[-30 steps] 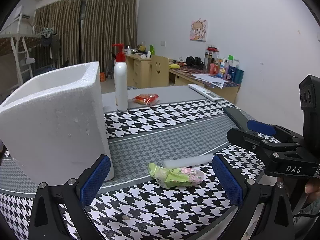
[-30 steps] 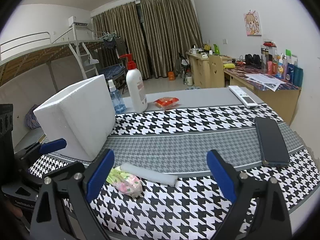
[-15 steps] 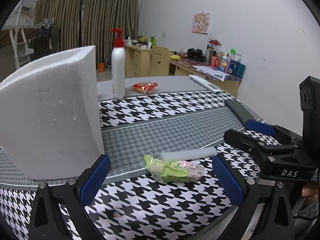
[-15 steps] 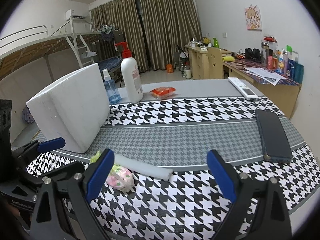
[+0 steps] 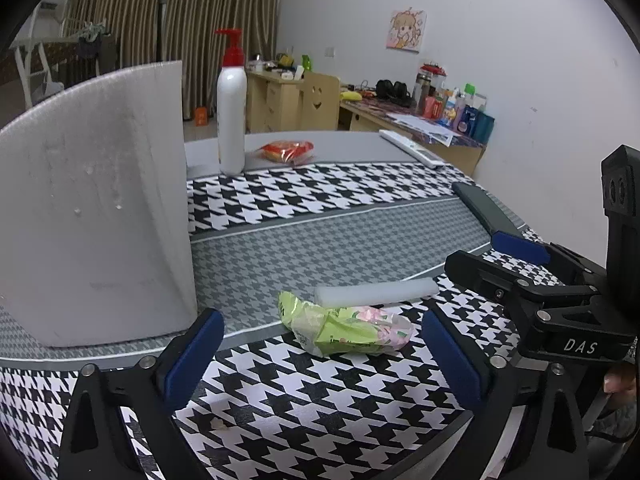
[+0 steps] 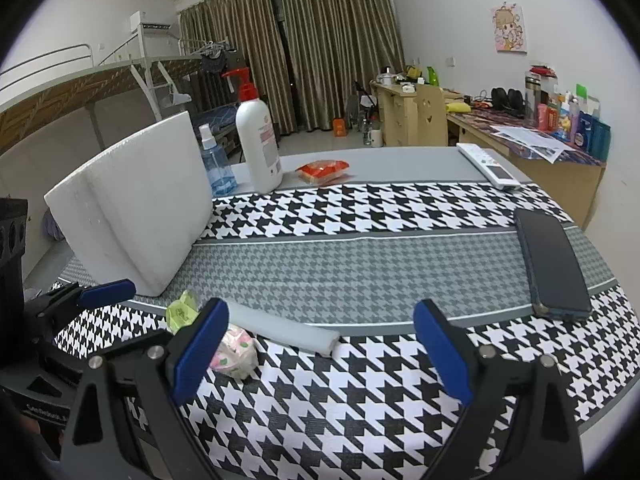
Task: Organize soft objects
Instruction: 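Move the left tool down onto the green-wrapped packet and close on it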
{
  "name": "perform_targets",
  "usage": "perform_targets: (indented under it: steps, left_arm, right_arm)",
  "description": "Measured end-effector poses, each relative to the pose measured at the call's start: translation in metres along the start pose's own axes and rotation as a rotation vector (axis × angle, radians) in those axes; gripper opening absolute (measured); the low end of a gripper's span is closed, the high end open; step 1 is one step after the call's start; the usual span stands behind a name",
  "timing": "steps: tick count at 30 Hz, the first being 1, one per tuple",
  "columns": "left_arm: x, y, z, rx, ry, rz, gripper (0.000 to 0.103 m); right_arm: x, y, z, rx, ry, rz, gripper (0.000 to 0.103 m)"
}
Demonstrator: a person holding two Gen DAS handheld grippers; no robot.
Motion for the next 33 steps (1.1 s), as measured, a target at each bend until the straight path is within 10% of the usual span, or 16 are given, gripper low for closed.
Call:
perform_targets:
  steps: [27,33]
  left_arm:
    - [0.008,-0.030,0.010,-0.127,0.046,0.085,0.060]
    - [0.007,-0.032,0.009,-0.129,0.050,0.084,0.055]
  right_arm:
    - [0.006,-0.018,0.010,-0.072,0.081,-0.045,0.096]
    - [0.003,-0.030,0.014,-0.118,0.113,-0.071,0.079]
Point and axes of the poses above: each gripper's, at about its wrist camera, not at the fingertips, and y roughly against the way its jaws point, x to its right, z to its underside, the point moved 4 cm from there along -y, roughly the way its jaws point, and after that the axes turned 4 degrees about x, right-handed, at the moved point
